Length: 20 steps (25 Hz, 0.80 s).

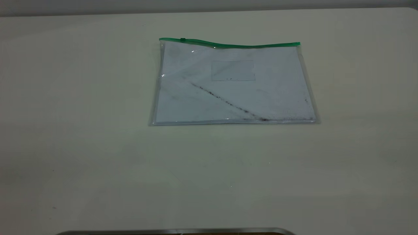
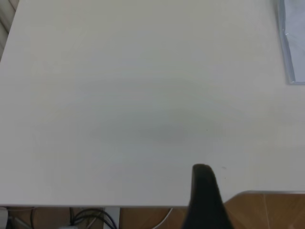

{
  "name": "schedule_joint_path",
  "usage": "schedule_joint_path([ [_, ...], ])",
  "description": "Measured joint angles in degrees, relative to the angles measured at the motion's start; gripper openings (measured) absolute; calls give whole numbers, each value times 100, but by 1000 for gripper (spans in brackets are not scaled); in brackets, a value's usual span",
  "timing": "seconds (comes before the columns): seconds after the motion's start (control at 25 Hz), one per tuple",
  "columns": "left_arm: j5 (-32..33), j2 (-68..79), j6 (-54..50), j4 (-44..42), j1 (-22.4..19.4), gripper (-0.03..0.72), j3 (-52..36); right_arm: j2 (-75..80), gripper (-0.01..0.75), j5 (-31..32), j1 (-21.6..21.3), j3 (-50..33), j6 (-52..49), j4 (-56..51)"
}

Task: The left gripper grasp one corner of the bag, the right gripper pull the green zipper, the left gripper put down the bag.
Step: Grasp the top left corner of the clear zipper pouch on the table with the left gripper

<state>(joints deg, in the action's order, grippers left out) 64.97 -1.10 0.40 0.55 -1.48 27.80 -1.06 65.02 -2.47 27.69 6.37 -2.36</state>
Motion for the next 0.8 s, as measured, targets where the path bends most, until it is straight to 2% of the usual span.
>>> schedule_joint_path([
  [0.48,-89,209,-40,0,0,588,117,0,558,-15,0,0,-19,-37],
  [0.8,-968,2513,-40,75,0,588,999,767,558,-111,0,487,-211,-65],
])
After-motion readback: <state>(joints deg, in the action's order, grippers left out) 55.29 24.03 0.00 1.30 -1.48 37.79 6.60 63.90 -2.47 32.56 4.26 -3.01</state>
